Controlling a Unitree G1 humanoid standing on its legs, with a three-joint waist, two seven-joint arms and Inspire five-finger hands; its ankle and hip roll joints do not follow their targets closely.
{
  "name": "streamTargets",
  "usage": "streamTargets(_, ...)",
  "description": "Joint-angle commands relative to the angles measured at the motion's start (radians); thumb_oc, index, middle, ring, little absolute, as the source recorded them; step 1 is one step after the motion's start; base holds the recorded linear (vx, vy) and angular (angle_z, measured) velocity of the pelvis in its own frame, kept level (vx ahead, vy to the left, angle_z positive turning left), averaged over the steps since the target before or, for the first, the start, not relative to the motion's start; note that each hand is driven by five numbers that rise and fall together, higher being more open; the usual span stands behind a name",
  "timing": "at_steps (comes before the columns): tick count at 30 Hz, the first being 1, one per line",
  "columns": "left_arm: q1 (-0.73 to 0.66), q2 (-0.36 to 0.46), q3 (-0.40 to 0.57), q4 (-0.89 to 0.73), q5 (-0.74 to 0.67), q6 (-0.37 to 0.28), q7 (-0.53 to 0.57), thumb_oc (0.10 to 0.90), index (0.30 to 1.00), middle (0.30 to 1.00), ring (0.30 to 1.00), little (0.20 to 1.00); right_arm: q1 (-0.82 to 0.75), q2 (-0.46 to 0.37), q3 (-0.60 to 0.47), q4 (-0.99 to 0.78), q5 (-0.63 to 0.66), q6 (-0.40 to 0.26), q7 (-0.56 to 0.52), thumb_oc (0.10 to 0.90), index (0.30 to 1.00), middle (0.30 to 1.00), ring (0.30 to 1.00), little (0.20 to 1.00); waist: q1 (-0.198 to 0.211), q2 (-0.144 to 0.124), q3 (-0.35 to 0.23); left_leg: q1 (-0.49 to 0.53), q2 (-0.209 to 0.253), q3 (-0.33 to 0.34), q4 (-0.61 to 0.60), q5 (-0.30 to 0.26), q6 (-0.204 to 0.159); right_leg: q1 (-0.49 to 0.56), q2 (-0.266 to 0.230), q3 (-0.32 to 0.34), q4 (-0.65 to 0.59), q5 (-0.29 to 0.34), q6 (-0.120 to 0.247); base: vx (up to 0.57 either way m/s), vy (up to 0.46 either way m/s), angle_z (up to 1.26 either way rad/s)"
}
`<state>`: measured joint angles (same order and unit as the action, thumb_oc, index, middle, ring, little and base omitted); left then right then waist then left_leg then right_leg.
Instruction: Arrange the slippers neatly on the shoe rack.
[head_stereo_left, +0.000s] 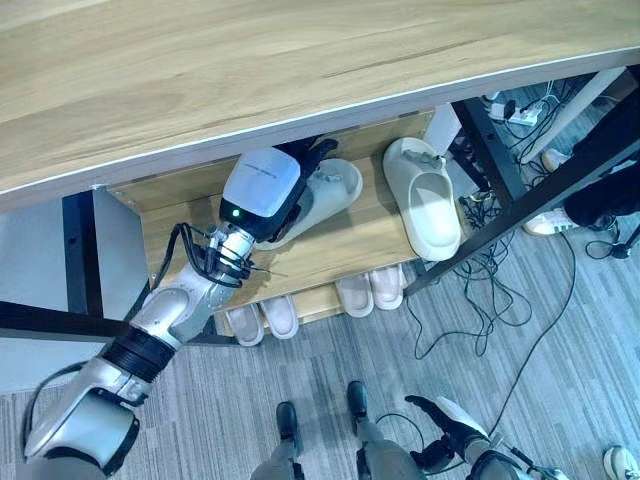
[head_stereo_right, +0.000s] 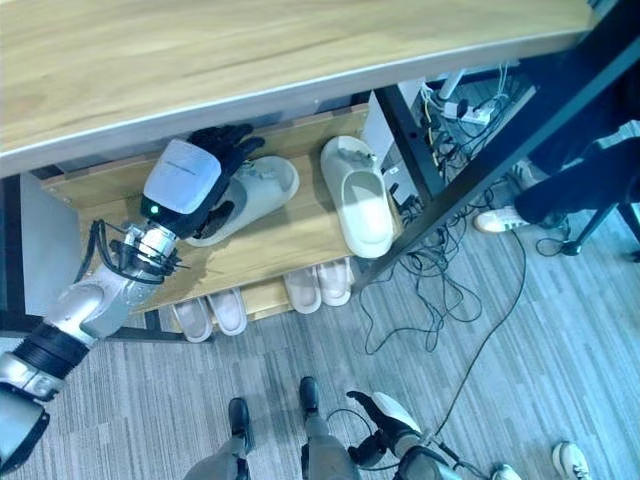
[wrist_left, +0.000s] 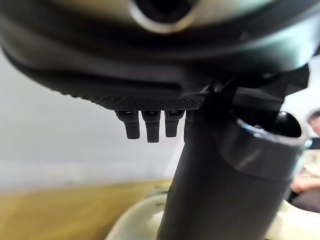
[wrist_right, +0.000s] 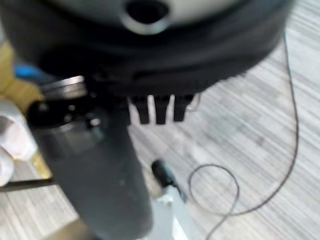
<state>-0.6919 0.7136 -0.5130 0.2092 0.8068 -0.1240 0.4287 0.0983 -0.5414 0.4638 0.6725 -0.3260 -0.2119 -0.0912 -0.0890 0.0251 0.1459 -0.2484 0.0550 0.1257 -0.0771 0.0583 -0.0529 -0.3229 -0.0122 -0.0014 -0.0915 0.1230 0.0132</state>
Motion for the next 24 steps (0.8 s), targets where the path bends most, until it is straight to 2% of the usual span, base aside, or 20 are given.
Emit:
streamTargets(1, -0.134, -0.024, 0.007, 0.012, 0.021, -0.003, 0.077, 0.8, 0.9, 0.9, 0.9, 0.9, 0.06, -0.055, -0.01, -0.066, 0.035, -0.051, -0.005, 0.8, 0.9, 0.9, 0.9, 0.9, 0.0, -0.014, -0.075, -0.082, -0.002, -0.032, -0.01, 0.063, -0.007, -0.031, -0.031, -0.05, 0.037, -0.013, 0.072, 0.0, 0.0, 0.0)
streamTargets(16, -0.165, -0.143, -0.006, 0.054, -0.03, 0.0, 0.087, 0.8, 0.9, 0.9, 0.9, 0.9, 0.043, -0.06, -0.001, -0.069, 0.042, -0.043, -0.017, 0.8, 0.9, 0.9, 0.9, 0.9, -0.014, -0.025, -0.061, -0.094, 0.0, -0.029, -0.01, 0.065, -0.004, -0.05, -0.029, -0.039, 0.044, -0.01, 0.069, 0.0, 0.0, 0.0)
streamTargets(17, -0.168, -0.152, -0.007, 0.057, -0.035, -0.001, 0.087, 0.557, 0.535, 0.535, 0.535, 0.535, 0.044, -0.061, -0.003, -0.072, 0.044, -0.042, -0.017, 0.8, 0.9, 0.9, 0.9, 0.9, -0.014, -0.026, -0.061, -0.095, 0.0, -0.029, -0.01, 0.065, -0.004, -0.052, -0.029, -0.039, 0.045, -0.01, 0.069, 0.0, 0.0, 0.0)
streamTargets(18, -0.169, -0.153, -0.008, 0.057, -0.036, -0.001, 0.087, 0.557, 0.535, 0.535, 0.535, 0.535, 0.045, -0.061, -0.003, -0.073, 0.044, -0.042, -0.017, 0.8, 0.9, 0.9, 0.9, 0.9, -0.014, -0.026, -0.061, -0.096, 0.0, -0.029, -0.01, 0.066, -0.004, -0.052, -0.029, -0.039, 0.045, -0.01, 0.069, 0.0, 0.0, 0.0)
streamTargets(19, -0.175, -0.16, -0.01, 0.059, -0.041, -0.001, 0.087, 0.417, 0.326, 0.326, 0.326, 0.326, 0.044, -0.063, -0.003, -0.071, 0.045, -0.042, -0.017, 0.8, 0.9, 0.9, 0.9, 0.9, -0.015, -0.026, -0.06, -0.096, 0.0, -0.029, -0.01, 0.066, -0.004, -0.054, -0.028, -0.038, 0.046, -0.01, 0.068, 0.0, 0.0, 0.0)
streamTargets(20, -0.182, -0.169, -0.013, 0.06, -0.052, -0.003, 0.085, 0.4, 0.3, 0.3, 0.3, 0.3, 0.042, -0.064, -0.002, -0.068, 0.046, -0.041, -0.02, 0.8, 0.9, 0.9, 0.9, 0.9, -0.016, -0.026, -0.059, -0.098, 0.0, -0.028, -0.01, 0.066, -0.004, -0.057, -0.028, -0.037, 0.047, -0.009, 0.068, 0.0, 0.0, 0.0)
streamTargets(24, -0.185, -0.182, -0.012, 0.058, -0.07, -0.008, 0.08, 0.4, 0.3, 0.3, 0.3, 0.3, 0.042, -0.066, -0.005, -0.071, 0.048, -0.038, -0.02, 0.8, 0.9, 0.9, 0.9, 0.9, -0.017, -0.026, -0.058, -0.099, 0.0, -0.027, -0.01, 0.067, -0.003, -0.061, -0.026, -0.035, 0.047, -0.008, 0.068, 0.0, 0.0, 0.0)
